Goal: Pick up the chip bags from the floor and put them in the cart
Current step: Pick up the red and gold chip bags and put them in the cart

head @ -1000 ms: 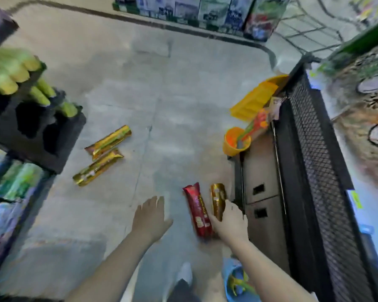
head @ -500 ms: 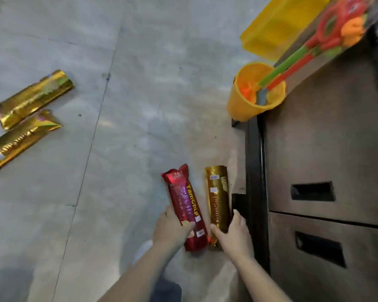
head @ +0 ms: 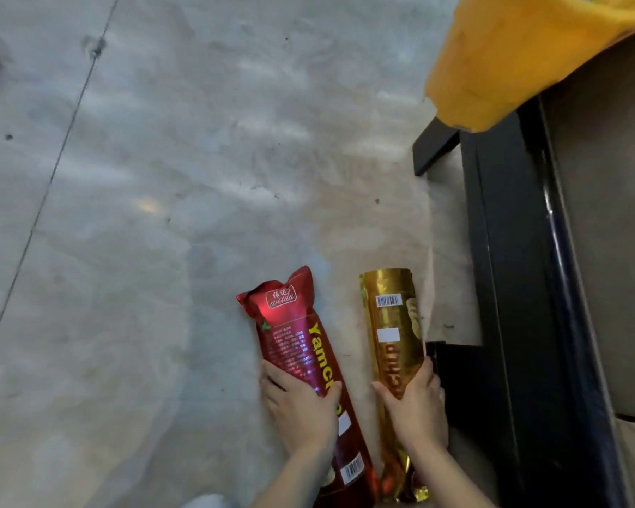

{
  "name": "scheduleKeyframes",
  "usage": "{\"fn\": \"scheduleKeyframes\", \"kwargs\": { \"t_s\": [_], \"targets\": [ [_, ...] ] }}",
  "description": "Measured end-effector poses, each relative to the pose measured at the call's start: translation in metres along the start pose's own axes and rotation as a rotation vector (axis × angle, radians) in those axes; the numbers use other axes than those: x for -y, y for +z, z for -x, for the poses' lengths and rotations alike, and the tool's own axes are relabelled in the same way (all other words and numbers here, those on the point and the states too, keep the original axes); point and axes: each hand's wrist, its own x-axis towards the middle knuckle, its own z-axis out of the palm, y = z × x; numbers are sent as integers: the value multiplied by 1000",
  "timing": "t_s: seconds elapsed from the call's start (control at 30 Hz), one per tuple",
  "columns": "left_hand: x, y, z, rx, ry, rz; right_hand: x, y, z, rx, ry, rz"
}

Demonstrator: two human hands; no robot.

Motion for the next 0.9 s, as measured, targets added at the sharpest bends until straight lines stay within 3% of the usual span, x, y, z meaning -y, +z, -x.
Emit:
{"fn": "scheduleKeyframes", "kwargs": {
  "t_s": [0.17, 0.33, 0.63, 0.8, 0.9],
  "targets": [
    [1, -11, 2, 72, 111, 105, 0, -10, 7, -20, 37, -168],
    [-17, -81, 47, 70, 154, 170, 32, -60, 60, 45, 15, -263],
    [-117, -312, 186, 6, 290, 345, 148, -264, 234, 153, -176, -409],
    [-167, -458, 289, -36, 353, 388, 194, -390, 340, 133, -314, -488],
    [-183, -536, 348, -71, 427, 386, 208, -422, 372, 133, -337, -539]
  ]
}}
